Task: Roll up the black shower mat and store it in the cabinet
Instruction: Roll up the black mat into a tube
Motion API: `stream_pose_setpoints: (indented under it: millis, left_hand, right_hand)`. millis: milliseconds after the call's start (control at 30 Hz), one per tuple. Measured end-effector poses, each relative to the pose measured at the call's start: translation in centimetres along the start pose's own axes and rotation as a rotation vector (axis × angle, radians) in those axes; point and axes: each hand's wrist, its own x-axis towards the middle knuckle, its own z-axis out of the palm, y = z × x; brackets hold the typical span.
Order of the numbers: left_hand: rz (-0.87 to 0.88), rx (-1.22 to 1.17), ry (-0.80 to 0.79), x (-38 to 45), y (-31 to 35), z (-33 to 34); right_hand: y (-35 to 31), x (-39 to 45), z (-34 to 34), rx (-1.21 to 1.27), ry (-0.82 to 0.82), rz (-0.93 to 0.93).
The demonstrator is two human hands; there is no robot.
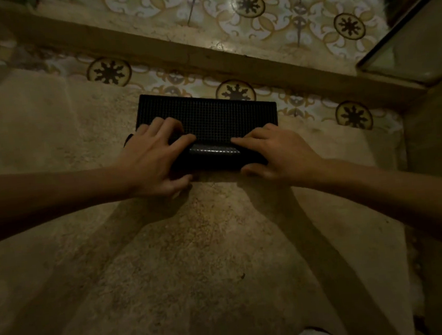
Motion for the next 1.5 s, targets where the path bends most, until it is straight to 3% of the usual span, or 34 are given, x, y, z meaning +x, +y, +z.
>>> stream_pose_setpoints:
  millis: [133, 333, 500, 833, 1133, 1500]
  left_hand:
    - [0.010, 0.098, -0.013, 0.6, -0.1, -0.4]
    - [-0.004, 0.044, 0.051, 1.5, -0.8, 0.2]
    - [-0.022, -0.023, 0.053, 2.2, -1.5, 0.3]
    - [-0.141, 0.006, 0.068, 4.0, -1.6, 0.9]
    - [-0.140, 0.010, -0.056, 7.5, -3.7, 0.2]
    - [-0.177, -0.019, -0.140, 9.8, -5.1, 0.0]
  right_hand:
    - [1.1, 1.1, -0.7, 0.064, -0.036, -0.012]
    - [2.4, 2.5, -2.2, 0.206, -0.195, -0.007]
    - [0.5, 1.9, -0.8, -0.072, 0.060, 0.054]
    - [-0.5, 3.4, 2.6, -0.088, 0.288, 0.159]
    - [2.2, 6.7, 1.6, -0.118, 0.217, 0.096]
    - [4.9, 9.4, 0.3, -0.006, -0.020, 0.080]
